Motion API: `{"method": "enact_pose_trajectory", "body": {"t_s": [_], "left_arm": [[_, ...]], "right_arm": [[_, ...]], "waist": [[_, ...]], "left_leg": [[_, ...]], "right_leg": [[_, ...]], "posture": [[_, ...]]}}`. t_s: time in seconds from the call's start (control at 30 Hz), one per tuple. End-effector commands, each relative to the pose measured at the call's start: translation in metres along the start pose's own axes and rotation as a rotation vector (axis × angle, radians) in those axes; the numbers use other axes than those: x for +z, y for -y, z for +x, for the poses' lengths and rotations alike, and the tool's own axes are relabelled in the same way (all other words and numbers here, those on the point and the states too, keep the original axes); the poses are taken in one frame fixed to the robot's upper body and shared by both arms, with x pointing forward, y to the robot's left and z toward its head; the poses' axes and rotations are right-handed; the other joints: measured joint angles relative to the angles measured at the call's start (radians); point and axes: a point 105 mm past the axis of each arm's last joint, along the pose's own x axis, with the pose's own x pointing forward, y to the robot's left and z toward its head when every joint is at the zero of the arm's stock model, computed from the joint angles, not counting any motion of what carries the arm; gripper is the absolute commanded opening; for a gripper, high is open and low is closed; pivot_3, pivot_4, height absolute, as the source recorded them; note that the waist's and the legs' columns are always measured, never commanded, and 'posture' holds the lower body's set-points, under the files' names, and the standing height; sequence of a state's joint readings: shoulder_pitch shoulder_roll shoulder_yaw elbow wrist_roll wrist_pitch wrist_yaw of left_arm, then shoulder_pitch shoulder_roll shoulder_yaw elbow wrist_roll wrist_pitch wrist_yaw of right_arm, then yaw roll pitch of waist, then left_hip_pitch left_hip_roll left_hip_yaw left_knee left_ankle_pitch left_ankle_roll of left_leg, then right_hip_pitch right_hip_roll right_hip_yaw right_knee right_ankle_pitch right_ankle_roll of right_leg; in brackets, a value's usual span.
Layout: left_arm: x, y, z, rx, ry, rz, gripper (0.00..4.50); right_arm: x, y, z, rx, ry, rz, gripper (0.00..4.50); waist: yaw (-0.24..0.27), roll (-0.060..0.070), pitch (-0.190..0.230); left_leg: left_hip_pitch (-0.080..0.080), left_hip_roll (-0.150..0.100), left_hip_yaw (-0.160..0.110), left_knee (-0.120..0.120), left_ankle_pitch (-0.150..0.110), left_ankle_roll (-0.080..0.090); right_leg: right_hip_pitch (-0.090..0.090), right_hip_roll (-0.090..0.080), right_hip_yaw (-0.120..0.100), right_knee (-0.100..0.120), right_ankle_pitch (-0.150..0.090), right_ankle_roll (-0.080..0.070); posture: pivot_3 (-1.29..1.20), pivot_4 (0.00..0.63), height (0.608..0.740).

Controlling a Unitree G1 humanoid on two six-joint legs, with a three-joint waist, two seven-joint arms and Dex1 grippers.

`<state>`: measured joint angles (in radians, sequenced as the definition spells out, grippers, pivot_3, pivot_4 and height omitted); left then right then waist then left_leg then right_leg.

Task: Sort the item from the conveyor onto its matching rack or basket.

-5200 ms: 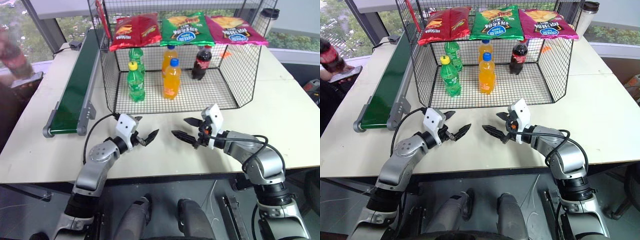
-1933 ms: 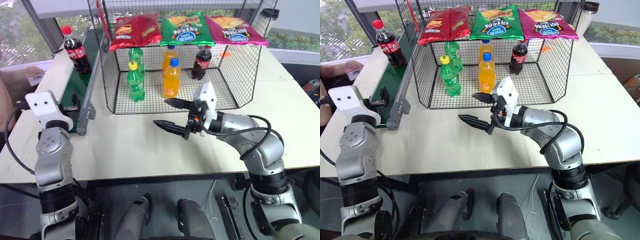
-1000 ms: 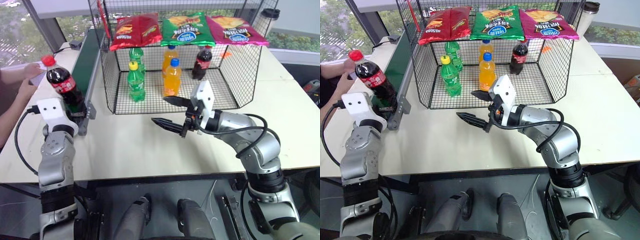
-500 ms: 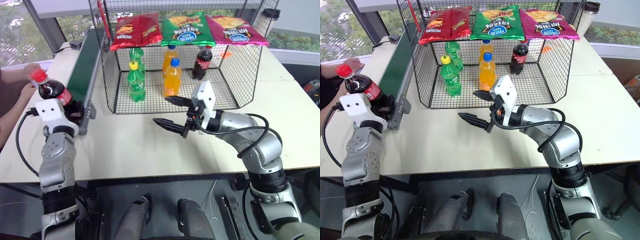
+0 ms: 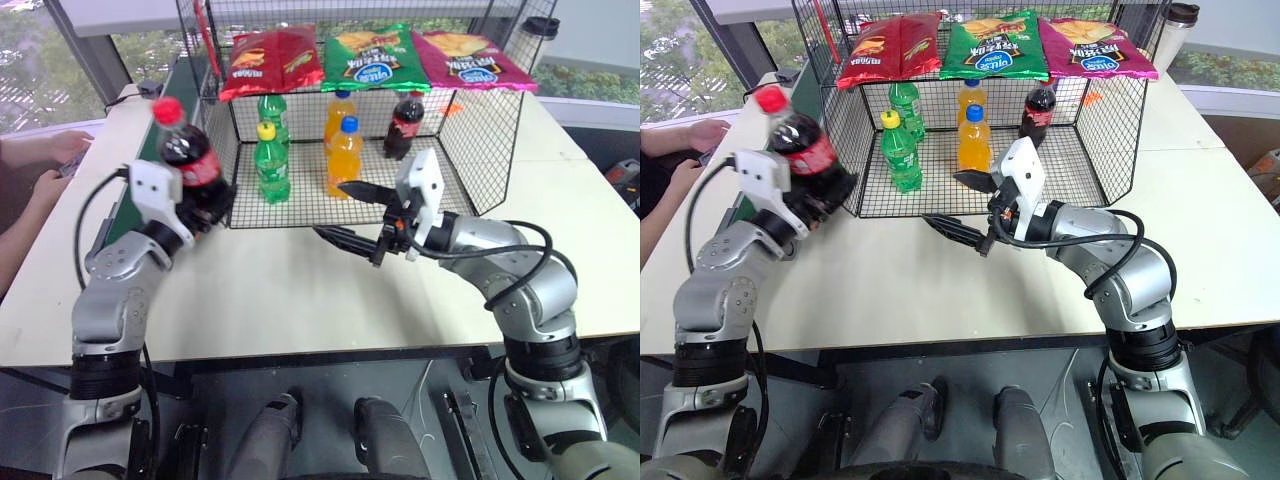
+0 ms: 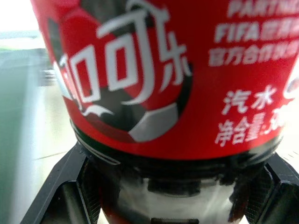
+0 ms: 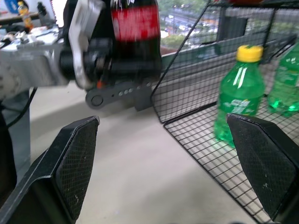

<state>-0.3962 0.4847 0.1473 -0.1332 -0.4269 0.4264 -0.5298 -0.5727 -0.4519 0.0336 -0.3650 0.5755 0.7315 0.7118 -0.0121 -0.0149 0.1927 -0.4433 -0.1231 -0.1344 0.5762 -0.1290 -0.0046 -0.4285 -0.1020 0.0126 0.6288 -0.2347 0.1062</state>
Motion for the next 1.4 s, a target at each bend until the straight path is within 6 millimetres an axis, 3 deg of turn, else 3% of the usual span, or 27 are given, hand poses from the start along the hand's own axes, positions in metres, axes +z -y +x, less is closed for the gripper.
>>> {"method": "enact_pose_trajectory", "body": {"t_s": [0.03,0.33,0.6,0.8,1.0,1.13,1.27,1.4], "left_arm": [[0.014,0.032,0.005,-0.207,0.031,0.063,3.03],[-0.015,0.094,0.022,-0.534,-0.032,0.142,3.03],[-0.029,0.12,0.04,-0.625,-0.014,0.192,3.03],[-0.027,0.14,0.047,-0.67,0.025,0.19,3.03],[-0.023,0.146,0.048,-0.68,0.048,0.18,3.03],[-0.022,0.147,0.048,-0.677,0.054,0.179,3.03],[-0.013,0.143,0.051,-0.635,0.079,0.148,3.03],[-0.014,0.142,0.049,-0.628,0.08,0.148,3.03]], "right_arm": [[0.014,0.004,-0.004,-0.009,0.036,-0.025,4.5],[0.016,0.006,-0.008,-0.028,0.029,-0.029,4.5],[0.018,0.004,-0.01,-0.026,0.037,-0.006,4.5],[0.018,0.006,-0.01,-0.035,0.038,0.005,4.5],[0.014,0.008,-0.009,-0.049,0.032,0.005,4.5],[0.018,0.007,-0.009,-0.038,0.062,0.012,3.32],[0.019,0.005,-0.009,-0.022,0.067,0.013,1.24],[0.022,0.003,-0.008,-0.017,0.074,0.018,1.15]], "waist": [[-0.002,0.0,0.0],[0.001,0.0,0.0],[0.0,0.0,0.0],[0.001,0.0,0.0],[0.0,0.0,0.0],[0.0,0.0,0.0],[0.001,0.0,0.0],[0.001,0.0,0.0]], "left_leg": [[0.0,0.0,0.0,0.0,0.0,0.0],[0.0,0.0,0.0,-0.001,0.0,0.0],[-0.001,0.0,0.0,-0.001,0.0,0.0],[-0.001,0.0,0.0,-0.001,0.0,0.0],[-0.001,0.0,0.0,0.0,0.0,0.0],[-0.001,0.0,0.0,0.0,0.0,0.0],[-0.001,0.0,0.0,0.0,0.0,0.0],[-0.001,0.0,0.0,0.0,0.0,0.0]], "right_leg": [[0.0,0.0,0.0,0.0,0.0,0.0],[-0.001,-0.001,0.001,0.0,0.0,0.0],[-0.001,-0.001,0.0,-0.001,0.0,0.0],[-0.001,-0.001,0.0,-0.001,0.0,0.0],[0.0,-0.001,0.0,-0.001,0.0,0.0],[0.0,-0.001,0.0,-0.001,0.0,0.0],[0.0,-0.001,0.0,0.0,0.0,0.0],[0.0,-0.001,0.0,-0.001,0.0,0.0]], "posture": [[0.0,0.15,0.738],[0.0,0.15,0.738],[0.0,0.15,0.738],[0.0,0.15,0.738],[0.0,0.15,0.738],[0.0,0.15,0.738],[0.0,0.15,0.738],[0.0,0.15,0.738]]}}
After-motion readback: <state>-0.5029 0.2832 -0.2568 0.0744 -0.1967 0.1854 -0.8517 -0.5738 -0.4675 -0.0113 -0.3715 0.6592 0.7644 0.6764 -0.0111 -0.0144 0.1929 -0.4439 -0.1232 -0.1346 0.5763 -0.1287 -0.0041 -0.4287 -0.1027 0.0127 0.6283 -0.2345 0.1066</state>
